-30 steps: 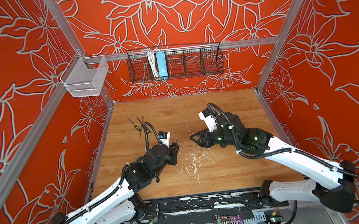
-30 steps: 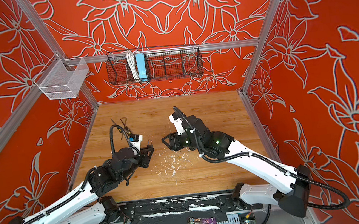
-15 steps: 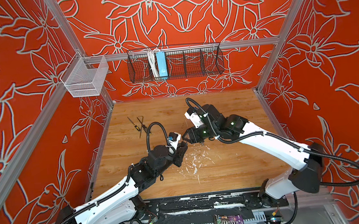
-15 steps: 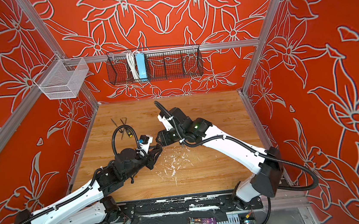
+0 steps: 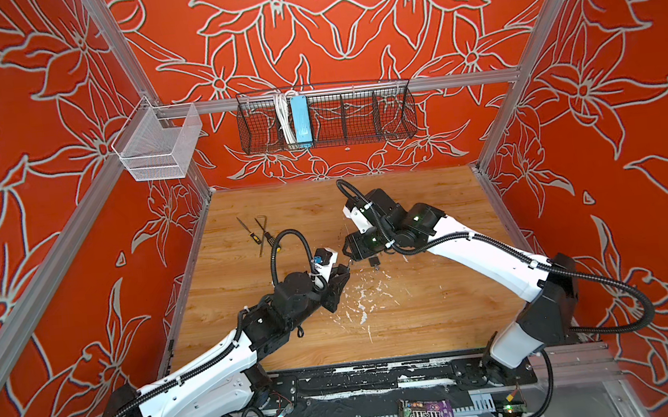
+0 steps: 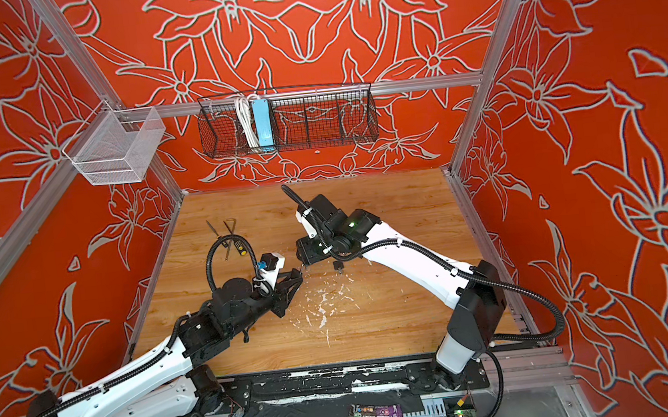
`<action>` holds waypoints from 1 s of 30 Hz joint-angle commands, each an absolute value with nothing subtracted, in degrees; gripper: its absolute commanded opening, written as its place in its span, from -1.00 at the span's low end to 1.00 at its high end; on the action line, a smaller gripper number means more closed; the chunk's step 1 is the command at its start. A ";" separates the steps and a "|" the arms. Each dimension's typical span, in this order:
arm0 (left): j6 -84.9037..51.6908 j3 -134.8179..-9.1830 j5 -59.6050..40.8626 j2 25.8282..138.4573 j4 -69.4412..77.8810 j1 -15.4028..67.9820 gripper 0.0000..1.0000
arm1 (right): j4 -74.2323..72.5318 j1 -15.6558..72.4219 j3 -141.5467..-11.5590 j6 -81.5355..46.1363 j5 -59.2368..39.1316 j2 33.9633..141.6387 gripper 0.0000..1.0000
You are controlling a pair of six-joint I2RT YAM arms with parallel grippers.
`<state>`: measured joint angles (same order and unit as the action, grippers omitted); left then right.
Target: Unlock with the key
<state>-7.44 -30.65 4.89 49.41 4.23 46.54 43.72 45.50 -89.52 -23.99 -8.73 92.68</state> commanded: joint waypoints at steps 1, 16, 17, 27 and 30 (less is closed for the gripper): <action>-6.50 -29.86 4.72 48.10 6.94 46.41 -1.00 | 46.48 44.37 -91.24 -20.86 -10.19 93.25 0.11; -7.10 -29.63 3.87 49.45 9.83 46.41 -1.00 | 44.80 44.21 -84.69 -16.85 -13.82 86.39 0.10; -7.04 -29.70 3.65 49.72 10.01 46.43 -1.00 | 44.15 44.14 -84.20 -16.72 -14.33 85.93 0.10; -9.29 -31.86 2.72 52.24 9.59 46.47 -1.00 | 41.75 44.12 -81.62 -16.17 -20.84 84.26 0.10; -9.25 -32.02 2.38 52.86 9.98 46.41 -1.00 | 43.33 43.30 -81.98 -15.99 -18.70 83.31 0.10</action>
<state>-8.97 -30.13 3.36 52.49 7.03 46.54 42.70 43.94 -82.02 -17.41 -19.09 85.76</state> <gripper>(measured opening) 0.317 0.548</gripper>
